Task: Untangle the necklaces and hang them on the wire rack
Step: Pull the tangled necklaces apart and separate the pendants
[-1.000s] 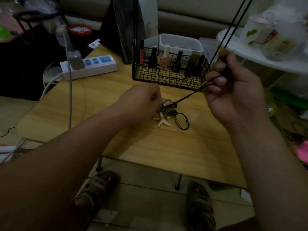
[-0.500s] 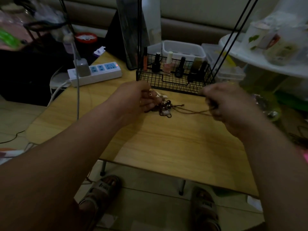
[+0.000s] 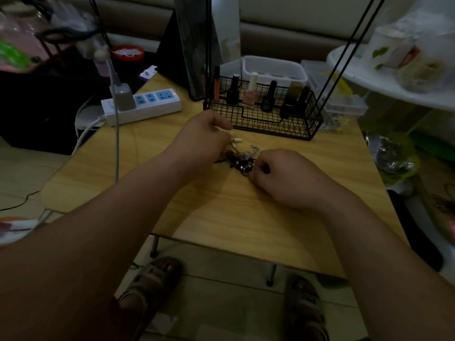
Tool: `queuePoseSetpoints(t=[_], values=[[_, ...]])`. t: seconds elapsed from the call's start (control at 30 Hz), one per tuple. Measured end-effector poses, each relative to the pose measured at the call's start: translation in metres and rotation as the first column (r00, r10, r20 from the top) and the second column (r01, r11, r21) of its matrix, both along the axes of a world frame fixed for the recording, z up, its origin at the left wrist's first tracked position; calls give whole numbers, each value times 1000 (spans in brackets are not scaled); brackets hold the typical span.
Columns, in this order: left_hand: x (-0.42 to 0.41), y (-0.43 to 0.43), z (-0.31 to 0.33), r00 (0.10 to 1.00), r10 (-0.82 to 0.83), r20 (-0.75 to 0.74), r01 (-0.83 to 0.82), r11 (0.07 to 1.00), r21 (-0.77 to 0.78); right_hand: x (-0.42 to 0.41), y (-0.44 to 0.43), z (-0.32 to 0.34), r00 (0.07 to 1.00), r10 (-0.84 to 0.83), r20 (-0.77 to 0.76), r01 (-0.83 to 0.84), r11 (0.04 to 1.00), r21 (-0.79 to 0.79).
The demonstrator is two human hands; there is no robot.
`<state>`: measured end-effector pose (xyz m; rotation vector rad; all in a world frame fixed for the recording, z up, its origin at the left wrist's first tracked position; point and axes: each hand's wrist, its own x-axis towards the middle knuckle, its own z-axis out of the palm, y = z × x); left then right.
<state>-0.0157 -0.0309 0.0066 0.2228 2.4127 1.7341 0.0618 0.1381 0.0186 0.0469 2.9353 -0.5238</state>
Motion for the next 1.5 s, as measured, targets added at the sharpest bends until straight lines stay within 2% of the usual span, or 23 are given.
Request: queuePoseSetpoints(t=[0.03, 0.1, 0.13, 0.2, 0.27, 0.3, 0.37, 0.43, 0.5, 0.6, 0.7, 0.83, 0.93, 1.1, 1.17, 1.23, 1.3, 1.33, 1.37, 1.4, 1.5], values=[[0, -1, 0, 999, -8, -35, 6, 999, -51, 1, 1, 3, 1000, 1, 17, 0, 999, -49], [1, -3, 0, 994, -62, -95, 41, 978, -207, 5, 4, 9, 997, -70, 26, 74, 960, -270], [0, -4, -2, 988, -106, -114, 70, 957, -282, 6, 5, 13, 991, -130, 22, 128, 909, -397], [4, -3, -4, 965, -213, -154, 136, 907, -399, 7, 9, 19, 973, -221, 61, 208, 739, -641], [7, 1, -4, 927, -332, -176, 238, 880, -411, 8, 9, 21, 964, -231, 133, 241, 540, -807], [10, 3, -2, 909, -386, -154, 305, 872, -383, 9, 9, 21, 963, -226, 150, 243, 473, -847], [14, 7, -2, 873, -475, -109, 410, 837, -363, 9, 10, 19, 963, -228, 145, 232, 424, -875], [14, 9, -5, 855, -501, -133, 397, 799, -452, 8, 14, 17, 962, -240, 129, 225, 435, -872], [11, 8, -7, 858, -490, -153, 380, 807, -452, 8, 19, 18, 964, -243, 113, 220, 477, -851], [12, 8, -2, 905, -404, -133, 360, 894, -268, 10, 27, 17, 957, -282, 65, 234, 624, -745], [7, 5, 1, 968, -240, -74, 238, 970, -44, 12, 32, 13, 944, -330, 6, 279, 786, -552], [2, 4, 3, 989, -147, 11, 143, 973, 182, 14, 33, 11, 966, -257, 13, 239, 876, -420], [3, 5, 3, 993, -118, -10, 118, 980, 161, 14, 32, 12, 981, -195, 1, 180, 904, -389], [4, 4, 1, 987, -132, -89, 135, 990, 31, 14, 32, 11, 981, -192, -19, 166, 891, -423], [6, 5, 1, 980, -159, -115, 163, 986, 26, 12, 30, 11, 971, -238, 14, 212, 836, -507], [8, 6, 2, 974, -173, -144, 177, 984, 17, 10, 26, 11, 957, -282, 60, 250, 707, -661], [10, 7, 4, 976, -172, -136, 175, 984, 16, 8, 23, 12, 950, -293, 105, 253, 530, -810], [11, 7, 5, 978, -169, -123, 174, 984, 26, 7, 21, 12, 950, -283, 128, 250, 454, -855], [12, 7, 6, 981, -165, -103, 170, 984, 44, 7, 20, 12, 953, -267, 144, 249, 416, -874], [12, 7, 7, 984, -165, -73, 170, 982, 75, 8, 20, 11, 956, -251, 152, 250, 424, -870], [14, 6, 11, 982, -188, 16, 181, 964, 196, 8, 20, 6, 971, -194, 140, 224, 529, -818]])
